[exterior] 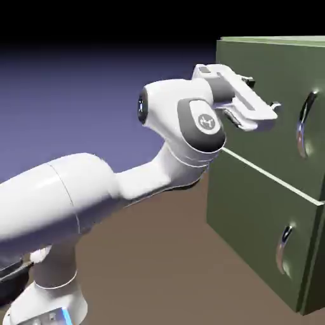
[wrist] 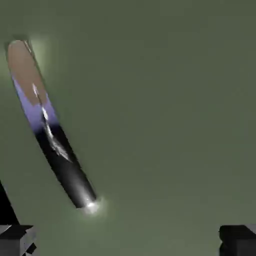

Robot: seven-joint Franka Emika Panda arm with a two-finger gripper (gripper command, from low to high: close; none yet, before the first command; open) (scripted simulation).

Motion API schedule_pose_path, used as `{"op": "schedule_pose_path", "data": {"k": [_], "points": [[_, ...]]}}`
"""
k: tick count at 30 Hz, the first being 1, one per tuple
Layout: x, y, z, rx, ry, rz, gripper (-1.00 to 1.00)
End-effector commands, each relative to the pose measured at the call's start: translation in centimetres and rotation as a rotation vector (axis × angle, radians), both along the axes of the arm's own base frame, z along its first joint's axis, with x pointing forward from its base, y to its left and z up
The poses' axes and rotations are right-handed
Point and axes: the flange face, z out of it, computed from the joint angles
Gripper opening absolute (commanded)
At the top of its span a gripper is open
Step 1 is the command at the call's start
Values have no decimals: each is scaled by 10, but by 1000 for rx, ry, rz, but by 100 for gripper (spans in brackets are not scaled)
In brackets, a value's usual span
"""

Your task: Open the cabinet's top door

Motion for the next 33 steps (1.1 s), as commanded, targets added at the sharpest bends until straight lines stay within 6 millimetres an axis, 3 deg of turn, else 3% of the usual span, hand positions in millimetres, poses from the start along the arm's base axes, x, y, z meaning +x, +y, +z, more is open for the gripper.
{"op": "schedule_pose_path", "data": {"k": [1, 6, 7, 12, 13, 14, 24, 33], "points": [[6, -5, -9, -53, -5, -3, 0], [41, -20, -60, -314, -15, -16, 0], [41, -20, -60, -314, -15, -16, 0], [91, -18, -60, -314, -15, -16, 0], [91, -18, -60, -314, -15, -16, -100], [91, -18, -60, -314, -15, -16, -100], [0, 18, -60, -315, 19, -224, -100], [-84, 75, -60, -313, 53, -441, -100]]}}
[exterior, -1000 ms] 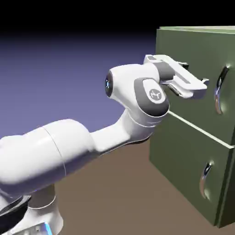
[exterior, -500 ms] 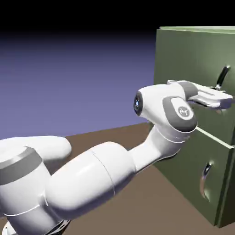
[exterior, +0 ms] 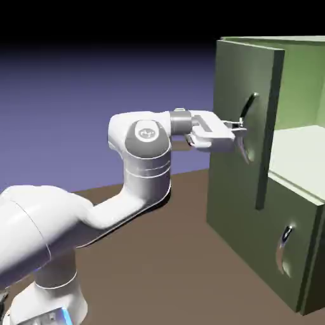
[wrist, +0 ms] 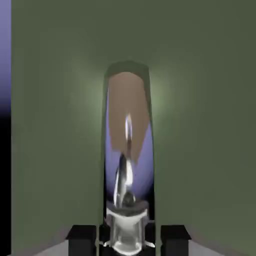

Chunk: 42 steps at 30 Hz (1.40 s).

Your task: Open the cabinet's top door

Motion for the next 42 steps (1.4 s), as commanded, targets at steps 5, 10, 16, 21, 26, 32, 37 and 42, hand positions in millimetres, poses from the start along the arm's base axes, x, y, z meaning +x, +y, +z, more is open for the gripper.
{"op": "schedule_pose_path", "data": {"k": [5, 10, 16, 21, 26, 32, 37, 42], "points": [[-37, 35, 0, 0, 0, -108, -100], [-63, 65, 0, 0, 0, -193, -100], [-86, 97, 0, 0, 0, -278, -100], [-102, 123, 0, 0, 0, -343, -100], [-116, 151, 0, 0, 0, -411, -100], [-133, 191, 0, 0, 0, -505, -100], [-147, 234, 0, 0, 0, -601, -100], [-158, 286, 0, 0, 0, -714, -100]]}}
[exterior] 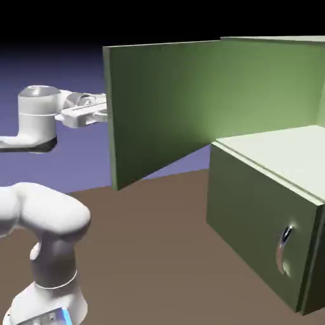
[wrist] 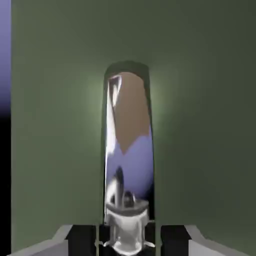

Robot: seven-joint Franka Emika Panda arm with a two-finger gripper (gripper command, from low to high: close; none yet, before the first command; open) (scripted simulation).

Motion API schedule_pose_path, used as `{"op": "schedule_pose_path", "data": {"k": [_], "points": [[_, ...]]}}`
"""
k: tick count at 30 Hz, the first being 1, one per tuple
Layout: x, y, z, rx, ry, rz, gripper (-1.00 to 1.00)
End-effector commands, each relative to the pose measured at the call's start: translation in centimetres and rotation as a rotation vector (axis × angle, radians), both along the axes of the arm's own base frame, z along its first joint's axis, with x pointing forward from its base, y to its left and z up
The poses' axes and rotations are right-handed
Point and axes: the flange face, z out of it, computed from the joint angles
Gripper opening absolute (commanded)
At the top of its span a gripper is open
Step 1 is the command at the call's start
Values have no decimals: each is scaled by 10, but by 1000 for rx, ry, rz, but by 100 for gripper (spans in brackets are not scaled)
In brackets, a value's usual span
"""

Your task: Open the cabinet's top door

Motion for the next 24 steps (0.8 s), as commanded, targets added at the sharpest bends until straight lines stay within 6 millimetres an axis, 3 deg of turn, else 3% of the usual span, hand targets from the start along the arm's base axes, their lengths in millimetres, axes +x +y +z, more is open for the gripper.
{"op": "schedule_pose_path", "data": {"k": [1, 12, 24], "points": [[-1, 11, 0, 0, 0, -23, -100], [-2, 118, 0, 0, 0, -253, -100], [11, 190, 0, 0, 0, -411, -100]]}}
